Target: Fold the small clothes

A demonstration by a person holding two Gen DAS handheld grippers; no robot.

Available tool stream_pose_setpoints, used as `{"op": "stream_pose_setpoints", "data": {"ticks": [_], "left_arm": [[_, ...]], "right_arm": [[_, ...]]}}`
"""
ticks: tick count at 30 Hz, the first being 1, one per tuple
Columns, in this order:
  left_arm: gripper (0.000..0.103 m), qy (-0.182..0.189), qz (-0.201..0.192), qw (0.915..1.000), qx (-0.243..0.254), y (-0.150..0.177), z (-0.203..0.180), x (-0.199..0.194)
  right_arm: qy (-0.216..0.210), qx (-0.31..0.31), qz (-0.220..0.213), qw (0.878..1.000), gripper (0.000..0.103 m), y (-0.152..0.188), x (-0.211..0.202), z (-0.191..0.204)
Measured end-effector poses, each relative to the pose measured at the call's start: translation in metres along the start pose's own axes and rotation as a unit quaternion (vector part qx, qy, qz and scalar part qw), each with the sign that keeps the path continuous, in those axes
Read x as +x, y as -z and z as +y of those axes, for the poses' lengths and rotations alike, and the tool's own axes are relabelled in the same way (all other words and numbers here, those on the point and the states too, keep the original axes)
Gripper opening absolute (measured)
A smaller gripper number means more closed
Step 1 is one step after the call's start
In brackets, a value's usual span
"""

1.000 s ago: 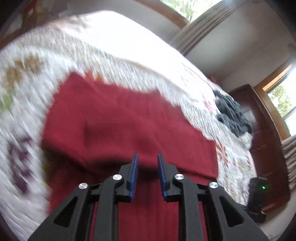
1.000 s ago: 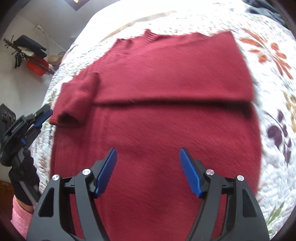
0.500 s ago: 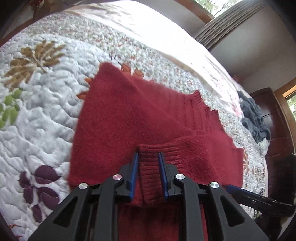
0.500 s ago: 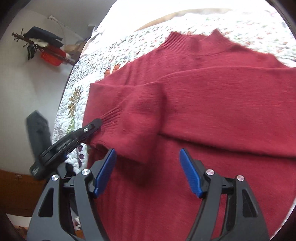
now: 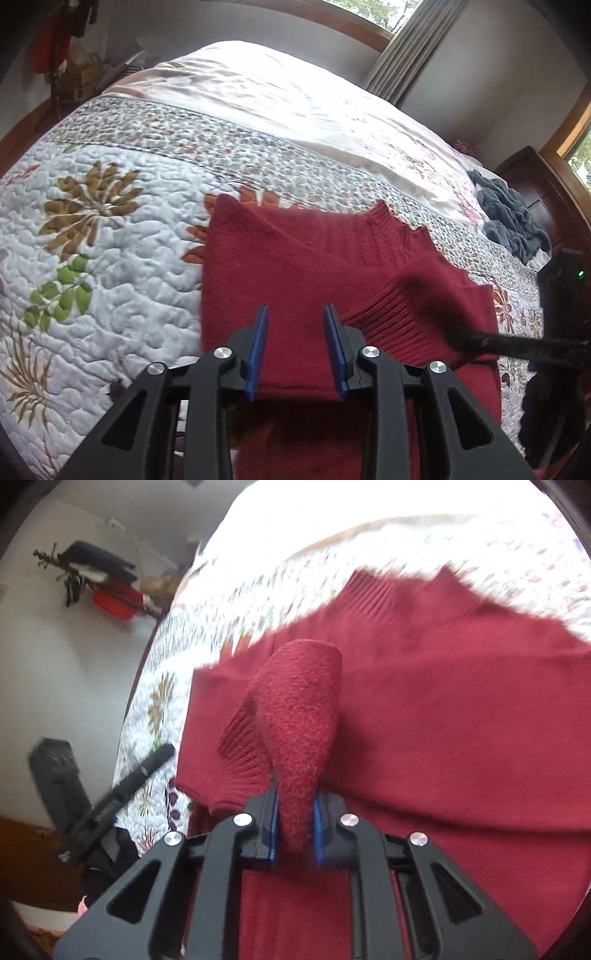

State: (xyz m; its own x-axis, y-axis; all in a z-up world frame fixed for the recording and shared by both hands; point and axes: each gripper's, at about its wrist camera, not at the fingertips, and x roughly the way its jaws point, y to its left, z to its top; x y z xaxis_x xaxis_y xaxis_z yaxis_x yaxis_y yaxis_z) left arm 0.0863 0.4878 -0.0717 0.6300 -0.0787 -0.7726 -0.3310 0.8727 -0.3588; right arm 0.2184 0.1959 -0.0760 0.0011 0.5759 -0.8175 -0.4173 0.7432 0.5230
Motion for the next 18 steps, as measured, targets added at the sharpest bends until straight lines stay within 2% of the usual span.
{"op": "stream_pose_setpoints", "data": {"ticks": [4,8,12,15,17,18], "left_arm": [[0.031,-0.008,0.02,0.9997,0.015,0.008,-0.02,0.026],[0.031,-0.027,0.048,0.9983,0.018,0.019,-0.023,0.056],[0.031,-0.029,0.05,0.9982,0.016,0.024,-0.018,0.065],[0.031,-0.028,0.053,0.998,0.018,0.023,-0.018,0.062],[0.031,-0.026,0.052,0.9981,0.018,0.021,-0.019,0.055],[0.031,-0.023,0.048,0.9984,0.016,0.019,-0.021,0.05]], "right_arm": [[0.055,0.017,-0.012,0.998,0.013,-0.006,-0.012,-0.038],[0.062,0.059,0.015,0.996,0.013,-0.001,0.01,-0.078],[0.066,0.062,0.019,0.996,0.017,0.006,0.023,-0.086],[0.085,0.05,0.017,0.995,0.028,0.006,0.015,-0.079],[0.137,0.004,-0.015,0.991,0.033,0.008,-0.004,-0.055],[0.155,-0.028,-0.033,0.987,0.044,0.01,-0.013,-0.041]]}}
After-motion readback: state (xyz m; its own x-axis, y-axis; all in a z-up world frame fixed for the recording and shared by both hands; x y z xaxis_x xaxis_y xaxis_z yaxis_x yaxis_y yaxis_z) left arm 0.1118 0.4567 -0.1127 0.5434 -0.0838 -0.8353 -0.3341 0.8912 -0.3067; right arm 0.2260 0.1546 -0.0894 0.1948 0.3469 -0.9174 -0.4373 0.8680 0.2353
